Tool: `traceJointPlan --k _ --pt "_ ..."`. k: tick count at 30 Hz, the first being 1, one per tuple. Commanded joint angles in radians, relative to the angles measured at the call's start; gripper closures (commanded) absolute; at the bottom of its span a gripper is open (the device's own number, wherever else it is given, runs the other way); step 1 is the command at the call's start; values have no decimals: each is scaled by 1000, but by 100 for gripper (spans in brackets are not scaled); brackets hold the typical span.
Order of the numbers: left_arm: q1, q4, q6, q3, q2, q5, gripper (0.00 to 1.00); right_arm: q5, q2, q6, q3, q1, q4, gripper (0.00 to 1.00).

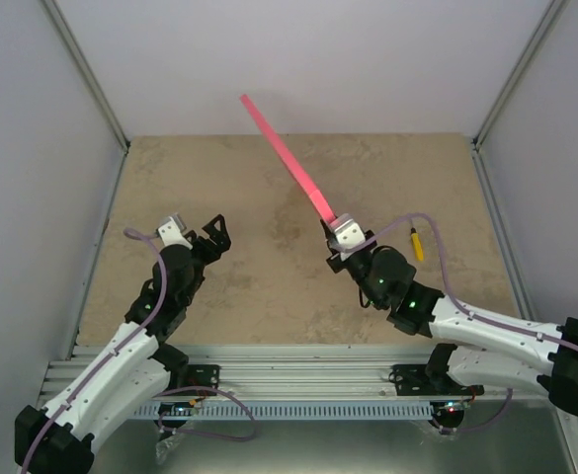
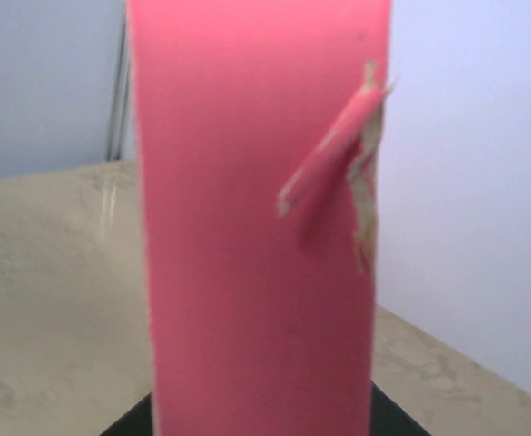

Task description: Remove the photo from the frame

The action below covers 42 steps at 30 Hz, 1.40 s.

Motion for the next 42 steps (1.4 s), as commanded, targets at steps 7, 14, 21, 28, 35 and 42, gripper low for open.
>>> traceJointPlan --k 7,14,21,28,35,42 --pt "4 54 -15 -22 45 24 1 -229 -37 549 -118 -120 306 99" --pt "4 84 -42 -26 103 73 1 -211 15 798 -230 -152 489 100" --pt "6 101 -78 -33 172 107 1 -139 90 1046 -270 -173 512 100" --pt "54 171 -135 -38 335 262 1 -67 123 1267 -303 -177 457 100" --pt "95 267 -214 -50 464 447 1 -43 161 1408 -308 -183 385 99" --pt "120 348 -307 -42 578 603 1 -62 200 1537 -306 -184 317 99"
